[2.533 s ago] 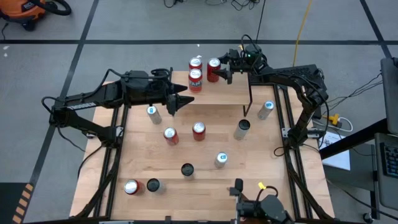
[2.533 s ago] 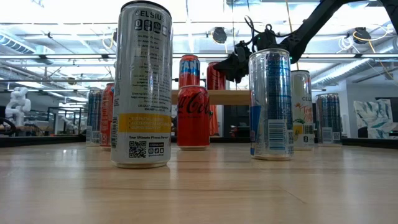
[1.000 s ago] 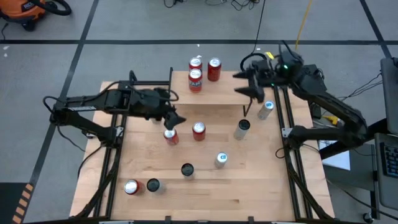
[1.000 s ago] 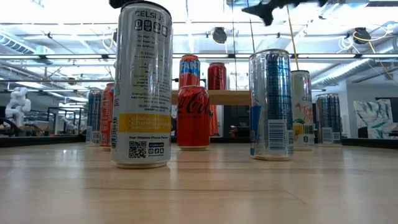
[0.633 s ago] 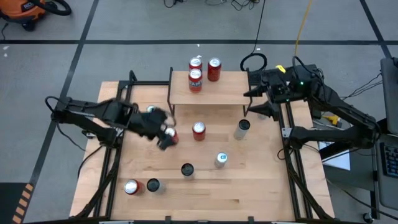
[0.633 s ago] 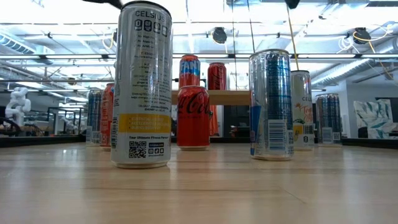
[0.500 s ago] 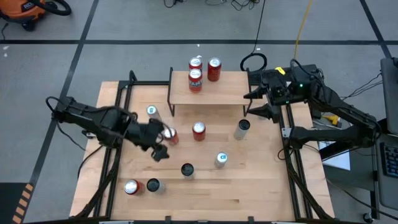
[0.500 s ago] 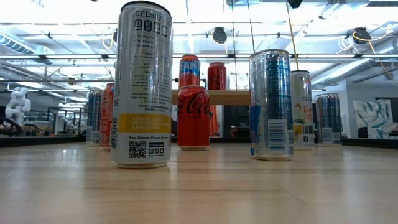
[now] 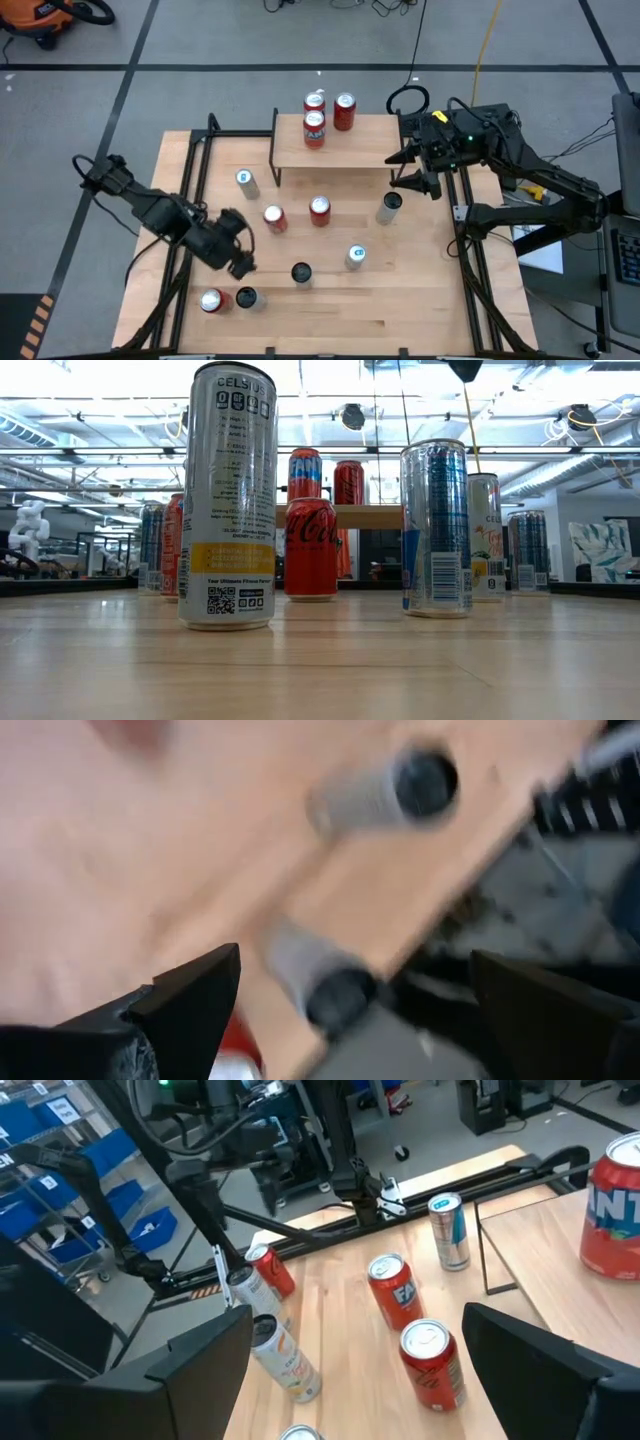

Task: Place canned beverage on shelf
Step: Put the bottom red-black soda can on the shelf aligned with the other red-black soda can

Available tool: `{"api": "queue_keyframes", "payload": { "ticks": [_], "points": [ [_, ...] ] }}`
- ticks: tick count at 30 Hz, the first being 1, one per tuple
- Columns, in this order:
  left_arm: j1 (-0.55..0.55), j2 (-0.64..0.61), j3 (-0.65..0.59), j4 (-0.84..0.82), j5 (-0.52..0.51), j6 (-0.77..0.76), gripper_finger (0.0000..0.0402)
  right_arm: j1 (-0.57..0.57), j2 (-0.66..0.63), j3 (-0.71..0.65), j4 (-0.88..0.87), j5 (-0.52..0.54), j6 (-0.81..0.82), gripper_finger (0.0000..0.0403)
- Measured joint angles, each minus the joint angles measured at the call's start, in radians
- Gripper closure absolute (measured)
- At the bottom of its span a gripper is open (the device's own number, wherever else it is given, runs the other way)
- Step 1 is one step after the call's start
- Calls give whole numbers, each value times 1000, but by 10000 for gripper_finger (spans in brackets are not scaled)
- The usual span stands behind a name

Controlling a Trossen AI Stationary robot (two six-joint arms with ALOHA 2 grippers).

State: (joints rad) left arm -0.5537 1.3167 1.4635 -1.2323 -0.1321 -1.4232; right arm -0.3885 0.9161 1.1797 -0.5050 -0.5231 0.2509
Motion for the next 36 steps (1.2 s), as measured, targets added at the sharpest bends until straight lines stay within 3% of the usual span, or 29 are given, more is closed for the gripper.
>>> {"api": "queue_keyframes", "payload": {
  "ticks": [2,7,16,25,32,36],
  "points": [
    [32,0,0,-19,-44,42,6,0,0,0,-1,-1,19,64],
    [122,0,0,-71,-40,77,6,0,-3,0,0,-3,91,64],
    [112,-2,0,-103,171,217,6,43,-7,0,0,-1,194,64],
    [-38,6,0,-112,215,411,6,55,-5,0,-1,28,194,64],
    [-165,6,-50,-105,239,382,6,55,-4,0,-1,29,194,64],
    [-238,6,-122,-6,270,313,6,55,-4,0,-1,29,193,64]
  ]
}}
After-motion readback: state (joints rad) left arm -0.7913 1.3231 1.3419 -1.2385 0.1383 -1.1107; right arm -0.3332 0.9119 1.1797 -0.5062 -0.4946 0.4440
